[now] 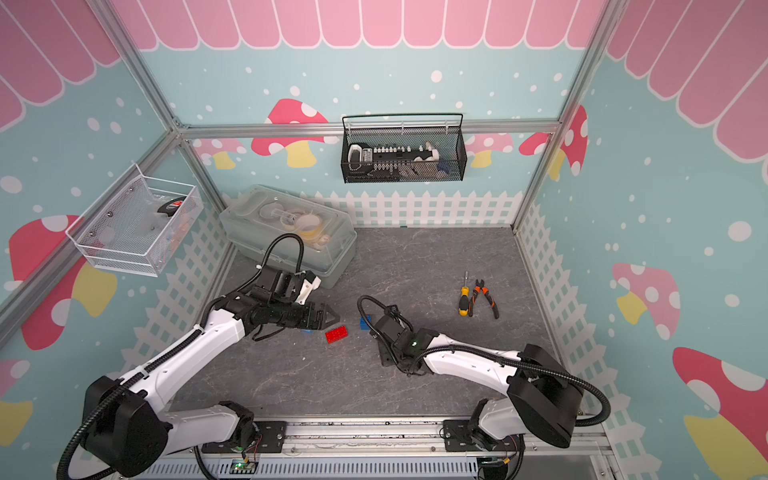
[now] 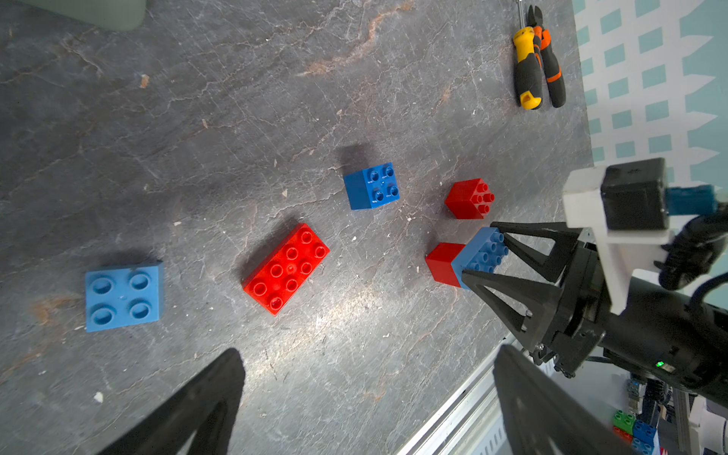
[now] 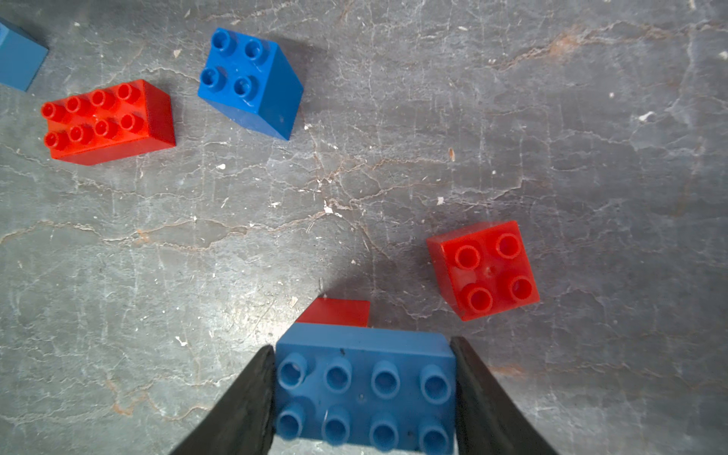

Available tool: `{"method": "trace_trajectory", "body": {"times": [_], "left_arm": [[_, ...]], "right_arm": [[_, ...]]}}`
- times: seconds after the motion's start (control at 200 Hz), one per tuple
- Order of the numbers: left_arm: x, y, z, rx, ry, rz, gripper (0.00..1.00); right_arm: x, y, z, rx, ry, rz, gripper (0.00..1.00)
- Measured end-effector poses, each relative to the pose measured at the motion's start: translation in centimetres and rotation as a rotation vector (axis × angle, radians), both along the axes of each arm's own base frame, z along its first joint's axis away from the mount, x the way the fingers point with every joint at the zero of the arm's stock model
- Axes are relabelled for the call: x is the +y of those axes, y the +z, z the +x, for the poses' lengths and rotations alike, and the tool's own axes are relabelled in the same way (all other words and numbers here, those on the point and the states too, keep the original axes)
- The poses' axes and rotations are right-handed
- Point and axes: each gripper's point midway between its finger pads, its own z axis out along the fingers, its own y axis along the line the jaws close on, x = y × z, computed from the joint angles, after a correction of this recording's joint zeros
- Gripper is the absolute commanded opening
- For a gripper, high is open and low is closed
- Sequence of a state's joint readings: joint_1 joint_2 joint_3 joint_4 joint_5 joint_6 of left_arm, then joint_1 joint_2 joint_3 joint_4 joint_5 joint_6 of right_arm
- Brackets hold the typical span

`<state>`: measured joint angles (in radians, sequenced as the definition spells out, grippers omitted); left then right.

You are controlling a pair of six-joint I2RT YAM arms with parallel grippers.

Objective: Assemble a giraffe with lego
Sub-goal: Assemble the lego brick with the lego brick.

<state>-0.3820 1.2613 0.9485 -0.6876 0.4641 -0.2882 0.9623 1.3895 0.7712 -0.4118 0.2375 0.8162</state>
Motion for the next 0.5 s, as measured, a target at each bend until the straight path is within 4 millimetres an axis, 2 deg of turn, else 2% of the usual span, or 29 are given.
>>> {"method": "trace_trajectory", "body": {"times": [0.305,0.5], "left_arm": [[0.0,0.0,0.0,0.000,-0.002,0.000,0.98],[-0.2,0.0,-0.2,0.000,-0.009,0.001,0.99]], "right_arm": [[-0.3,0.6,0.0,0.026,0.076,-0.069,0.45],[-0.4,1.8,1.0,0.021,0.146,-0.089,0.45]]}}
